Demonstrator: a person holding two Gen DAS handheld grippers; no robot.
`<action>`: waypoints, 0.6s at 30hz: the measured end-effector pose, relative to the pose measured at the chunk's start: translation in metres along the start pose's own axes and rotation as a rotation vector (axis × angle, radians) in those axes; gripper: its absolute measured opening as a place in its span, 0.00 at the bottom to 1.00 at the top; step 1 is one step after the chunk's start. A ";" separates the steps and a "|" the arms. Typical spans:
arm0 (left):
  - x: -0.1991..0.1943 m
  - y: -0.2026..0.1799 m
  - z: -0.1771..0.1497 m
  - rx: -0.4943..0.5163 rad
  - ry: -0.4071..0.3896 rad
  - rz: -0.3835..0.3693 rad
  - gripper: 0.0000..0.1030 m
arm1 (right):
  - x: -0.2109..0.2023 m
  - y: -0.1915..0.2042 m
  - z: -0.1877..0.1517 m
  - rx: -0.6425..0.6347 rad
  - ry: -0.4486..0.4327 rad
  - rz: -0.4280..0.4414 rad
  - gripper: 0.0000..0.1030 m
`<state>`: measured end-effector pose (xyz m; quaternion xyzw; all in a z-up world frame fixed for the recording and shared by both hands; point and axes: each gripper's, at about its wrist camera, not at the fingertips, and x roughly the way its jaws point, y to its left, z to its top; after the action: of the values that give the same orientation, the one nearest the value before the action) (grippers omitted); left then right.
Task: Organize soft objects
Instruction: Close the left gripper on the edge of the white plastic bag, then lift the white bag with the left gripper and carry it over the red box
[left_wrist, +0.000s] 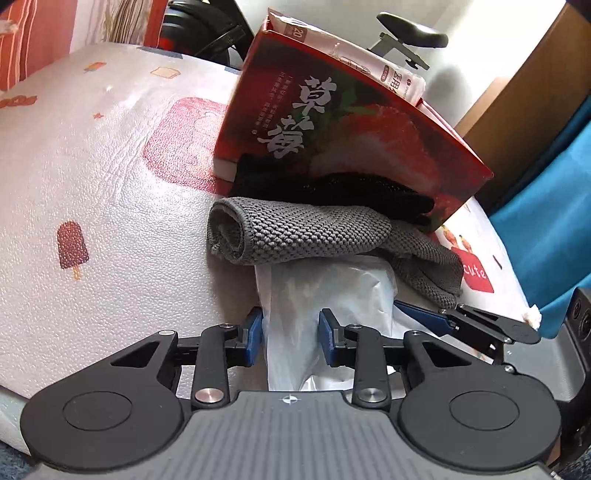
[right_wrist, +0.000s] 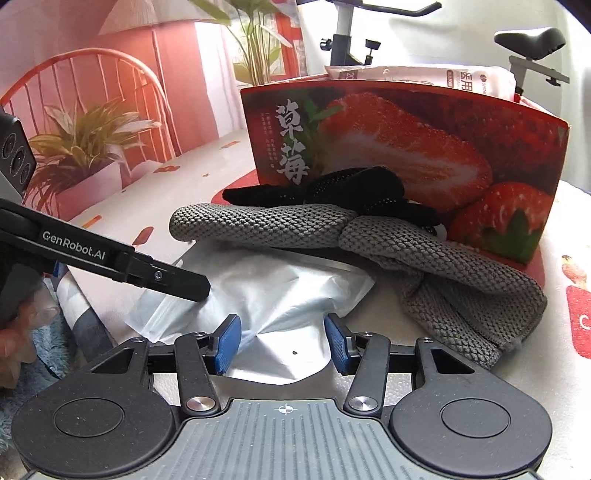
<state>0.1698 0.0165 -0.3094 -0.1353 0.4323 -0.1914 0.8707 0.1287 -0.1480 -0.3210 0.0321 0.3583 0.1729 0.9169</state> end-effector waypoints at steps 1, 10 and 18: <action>0.000 -0.001 0.000 0.005 0.001 0.004 0.33 | 0.000 -0.001 0.000 0.003 -0.001 0.002 0.45; -0.003 0.003 -0.001 -0.023 -0.038 -0.005 0.04 | -0.003 -0.009 -0.002 0.081 -0.020 0.035 0.44; -0.011 -0.002 -0.001 0.005 -0.055 0.003 0.03 | -0.010 -0.014 -0.002 0.128 -0.040 0.047 0.37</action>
<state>0.1630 0.0195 -0.3016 -0.1376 0.4080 -0.1875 0.8829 0.1248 -0.1650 -0.3190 0.1024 0.3495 0.1702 0.9156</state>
